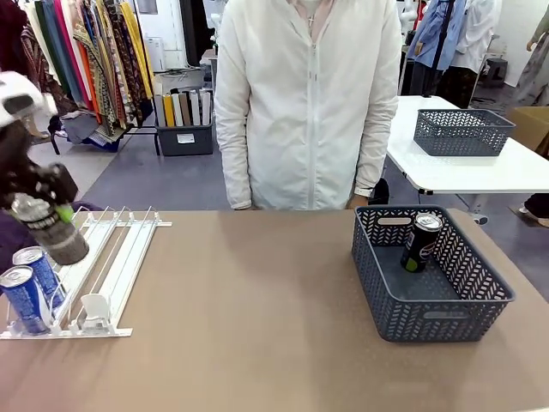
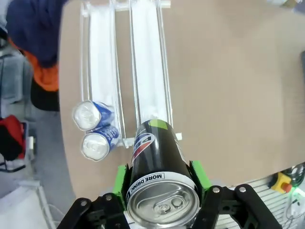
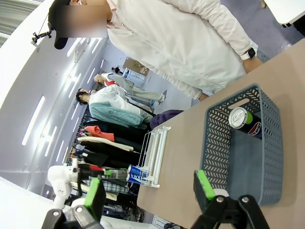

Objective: Retrieve and store the cans from the dispenser.
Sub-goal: Pick up the last remaining can from one row of the Automatic Can Dispenser and place it in the middle of the table.

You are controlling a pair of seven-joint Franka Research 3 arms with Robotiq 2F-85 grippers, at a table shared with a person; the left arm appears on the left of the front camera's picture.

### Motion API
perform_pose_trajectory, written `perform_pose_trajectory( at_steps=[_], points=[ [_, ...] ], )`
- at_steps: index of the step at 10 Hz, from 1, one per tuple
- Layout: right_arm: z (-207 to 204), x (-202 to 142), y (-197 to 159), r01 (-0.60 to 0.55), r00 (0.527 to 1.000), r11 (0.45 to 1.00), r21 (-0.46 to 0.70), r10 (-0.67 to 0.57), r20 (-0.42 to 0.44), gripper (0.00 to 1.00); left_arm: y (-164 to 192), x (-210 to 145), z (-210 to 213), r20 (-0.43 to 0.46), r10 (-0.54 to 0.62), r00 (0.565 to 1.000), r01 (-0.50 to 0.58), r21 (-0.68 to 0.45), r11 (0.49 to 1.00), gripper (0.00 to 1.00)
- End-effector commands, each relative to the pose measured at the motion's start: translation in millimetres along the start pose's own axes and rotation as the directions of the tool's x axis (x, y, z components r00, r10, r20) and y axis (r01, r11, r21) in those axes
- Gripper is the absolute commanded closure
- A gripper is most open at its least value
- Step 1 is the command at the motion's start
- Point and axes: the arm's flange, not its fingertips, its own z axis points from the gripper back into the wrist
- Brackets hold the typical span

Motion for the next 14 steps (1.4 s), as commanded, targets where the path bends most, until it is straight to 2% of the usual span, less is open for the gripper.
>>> perform_pose_trajectory(
  at_steps=[1,2,7,8,10,11,13,14],
  points=[
    [-2,4,3,-0.018,1.000,1.000,0.023,0.017,0.021,0.00,10,-1,19,0.089,0.060,0.994,-0.052,-0.095,0.994,1.00],
    [-2,4,3,-0.018,1.000,1.000,0.023,0.017,0.021,0.00,0,0,0,0.000,0.000,1.000,0.000,0.000,1.000,1.00],
    [-2,4,3,-0.018,1.000,1.000,0.023,0.017,0.021,0.00,1,-2,-7,-0.019,0.009,1.000,-0.009,-0.013,1.000,1.00],
    [-2,4,3,-0.018,1.000,1.000,0.023,0.017,0.021,0.00,-8,-1,-13,-0.018,-0.070,0.997,0.069,-0.053,0.996,1.00],
    [-2,4,3,-0.018,1.000,1.000,0.023,0.017,0.021,0.00,-74,38,-15,0.064,-0.126,0.990,0.135,-0.156,0.979,1.00],
    [-2,4,3,-0.018,1.000,1.000,0.023,0.017,0.021,0.00,-116,63,-28,0.045,-0.081,0.996,0.086,-0.125,0.988,1.00],
    [-2,4,3,-0.018,1.000,1.000,0.023,0.017,0.021,0.00,-202,106,-73,-0.001,-0.167,0.986,0.165,-0.144,0.976,1.00],
    [-2,4,3,-0.018,1.000,1.000,0.023,0.017,0.021,0.00,-239,115,-92,-0.017,-0.185,0.983,0.183,-0.077,0.980,1.00]
  ],
)
